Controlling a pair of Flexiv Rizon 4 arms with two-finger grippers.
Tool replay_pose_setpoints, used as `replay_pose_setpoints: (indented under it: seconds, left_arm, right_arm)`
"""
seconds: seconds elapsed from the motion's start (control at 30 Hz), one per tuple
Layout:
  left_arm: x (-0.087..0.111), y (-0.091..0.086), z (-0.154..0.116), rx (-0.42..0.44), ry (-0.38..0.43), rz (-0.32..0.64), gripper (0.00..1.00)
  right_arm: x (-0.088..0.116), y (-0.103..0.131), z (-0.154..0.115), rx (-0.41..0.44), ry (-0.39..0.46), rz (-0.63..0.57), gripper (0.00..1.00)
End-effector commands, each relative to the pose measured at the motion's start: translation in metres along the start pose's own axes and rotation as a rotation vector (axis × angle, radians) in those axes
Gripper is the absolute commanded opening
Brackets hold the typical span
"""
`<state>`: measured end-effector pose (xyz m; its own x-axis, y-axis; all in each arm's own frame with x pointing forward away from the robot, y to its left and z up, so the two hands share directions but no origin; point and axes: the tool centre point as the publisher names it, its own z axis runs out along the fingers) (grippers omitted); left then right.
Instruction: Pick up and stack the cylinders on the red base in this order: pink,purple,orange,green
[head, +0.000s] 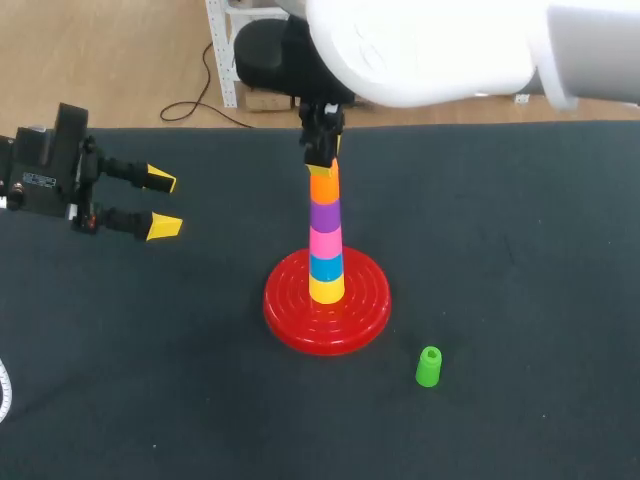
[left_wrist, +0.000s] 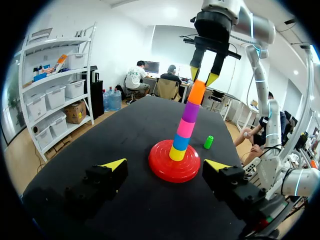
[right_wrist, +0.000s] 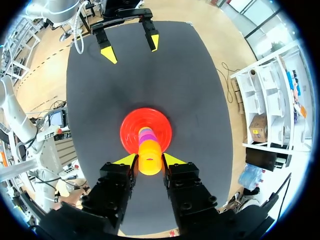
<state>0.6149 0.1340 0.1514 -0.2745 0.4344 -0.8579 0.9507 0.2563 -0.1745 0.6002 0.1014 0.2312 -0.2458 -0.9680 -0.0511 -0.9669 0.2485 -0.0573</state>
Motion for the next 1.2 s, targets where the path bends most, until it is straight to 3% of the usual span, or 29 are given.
replay_pose_setpoints:
  seconds: [0.03, 0.43, 0.6, 0.63, 0.67, 0.7, 1.0, 1.2]
  left_arm:
    - [0.001, 0.0, 0.0, -0.001, -0.004, 0.002, 1.0]
    - [0.001, 0.0, 0.0, -0.001, -0.004, 0.002, 1.0]
    - [0.001, 0.0, 0.0, -0.001, -0.004, 0.002, 1.0]
    - [0.001, 0.0, 0.0, -0.001, -0.004, 0.002, 1.0]
    - [0.001, 0.0, 0.0, -0.001, -0.004, 0.002, 1.0]
    - [0.001, 0.0, 0.0, -0.001, -0.004, 0.002, 1.0]
    - [0.001, 0.0, 0.0, -0.001, -0.004, 0.002, 1.0]
    - [0.001, 0.0, 0.0, -0.001, -0.004, 0.002, 1.0]
  right_arm:
    - [-0.004, -0.002, 0.002, -0.006, 0.025, 0.001, 0.0]
    - [-0.001, 0.0, 0.014, -0.042, 0.067, 0.011, 0.0]
    - [-0.001, 0.0, 0.004, -0.017, 0.054, 0.004, 0.01]
    - [-0.001, 0.0, 0.0, -0.008, 0.045, -0.002, 0.28]
    - [-0.001, 0.0, -0.005, 0.003, 0.044, -0.009, 0.93]
    - [-0.001, 0.0, -0.01, 0.011, 0.037, -0.009, 1.0]
    - [0.014, 0.011, -0.041, 0.055, 0.016, -0.015, 1.0]
    - [0.035, 0.026, -0.036, 0.048, 0.041, -0.002, 1.0]
